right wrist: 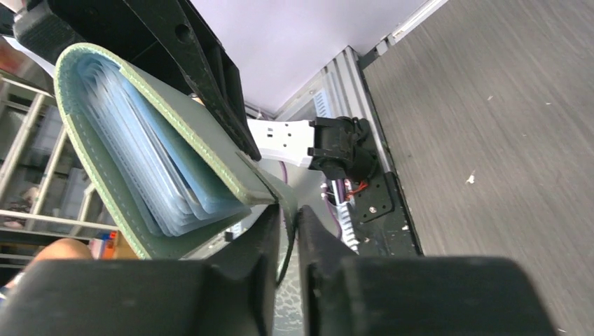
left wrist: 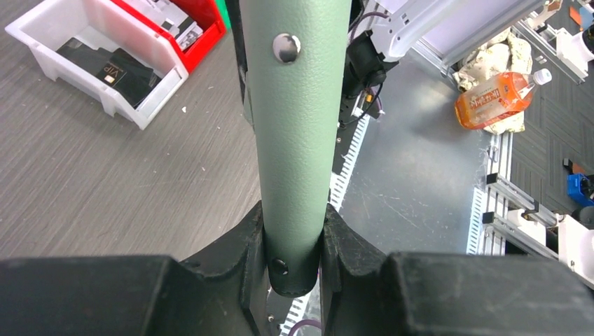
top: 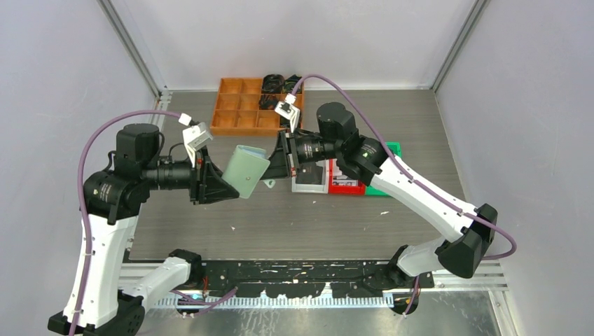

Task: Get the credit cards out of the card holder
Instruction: Open the card holder at the center of the board.

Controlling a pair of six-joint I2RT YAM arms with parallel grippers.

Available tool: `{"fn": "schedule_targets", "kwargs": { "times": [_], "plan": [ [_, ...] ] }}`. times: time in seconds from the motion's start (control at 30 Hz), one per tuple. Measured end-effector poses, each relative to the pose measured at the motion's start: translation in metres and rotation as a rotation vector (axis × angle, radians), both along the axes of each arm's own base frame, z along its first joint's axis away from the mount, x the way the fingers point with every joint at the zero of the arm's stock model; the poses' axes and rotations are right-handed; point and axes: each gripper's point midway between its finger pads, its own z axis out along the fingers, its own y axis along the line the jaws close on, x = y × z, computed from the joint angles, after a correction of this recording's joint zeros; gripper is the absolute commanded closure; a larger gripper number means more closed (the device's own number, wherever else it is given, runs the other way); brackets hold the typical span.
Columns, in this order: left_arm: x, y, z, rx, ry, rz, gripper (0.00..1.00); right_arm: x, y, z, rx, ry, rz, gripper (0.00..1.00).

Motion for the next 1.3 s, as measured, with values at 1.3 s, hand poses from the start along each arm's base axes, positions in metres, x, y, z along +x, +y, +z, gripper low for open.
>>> {"fn": "schedule_targets", "kwargs": {
  "times": [1.3],
  "plan": [
    [0.022, 0.038, -0.075, 0.204, -0.320, 0.170, 0.33, -0.018, 0.003, -0.020, -0.357, -0.077, -0.185, 0.99]
  ]
}}
